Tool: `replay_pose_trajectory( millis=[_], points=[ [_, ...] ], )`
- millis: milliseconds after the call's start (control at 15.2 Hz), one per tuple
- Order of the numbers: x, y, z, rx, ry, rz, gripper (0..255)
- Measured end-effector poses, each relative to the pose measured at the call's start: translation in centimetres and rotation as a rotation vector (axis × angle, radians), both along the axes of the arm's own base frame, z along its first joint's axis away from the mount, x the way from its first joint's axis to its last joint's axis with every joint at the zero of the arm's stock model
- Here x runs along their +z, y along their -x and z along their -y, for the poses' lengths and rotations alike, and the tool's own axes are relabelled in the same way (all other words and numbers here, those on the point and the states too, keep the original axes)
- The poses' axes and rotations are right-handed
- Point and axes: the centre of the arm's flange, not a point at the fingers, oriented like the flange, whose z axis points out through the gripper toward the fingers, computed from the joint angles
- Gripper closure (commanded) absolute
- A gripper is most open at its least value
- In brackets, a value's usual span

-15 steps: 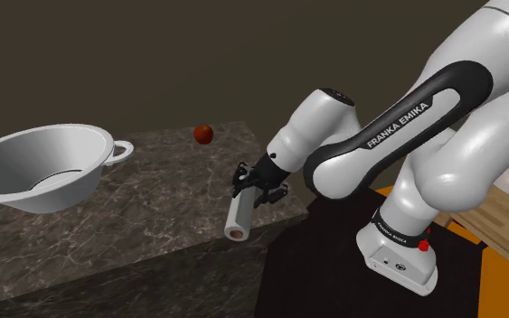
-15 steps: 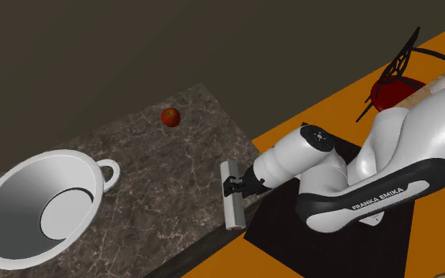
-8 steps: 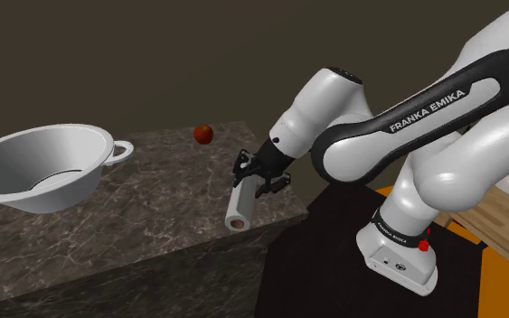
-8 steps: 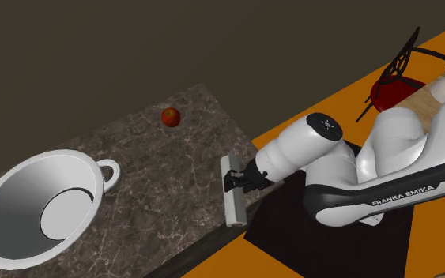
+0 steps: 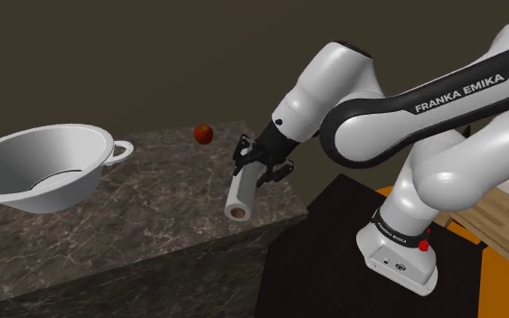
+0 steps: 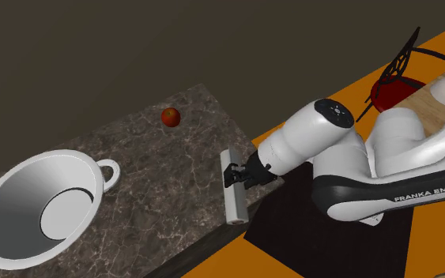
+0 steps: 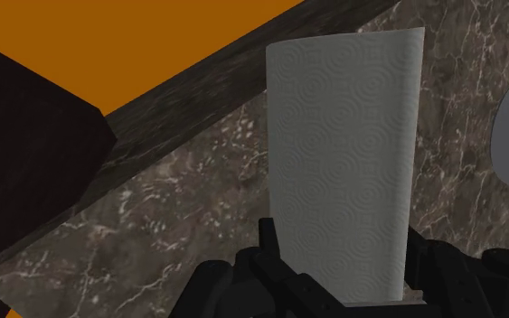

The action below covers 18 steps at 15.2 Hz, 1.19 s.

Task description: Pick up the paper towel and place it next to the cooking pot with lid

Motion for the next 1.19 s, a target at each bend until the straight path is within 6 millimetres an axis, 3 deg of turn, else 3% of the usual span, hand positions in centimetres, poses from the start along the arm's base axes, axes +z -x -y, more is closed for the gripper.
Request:
replay_pose_trajectory(
  millis=[1188],
  points=[
    [9.3, -0.4, -0.5, 0.0, 0.001, 0.0, 255]
  ],
)
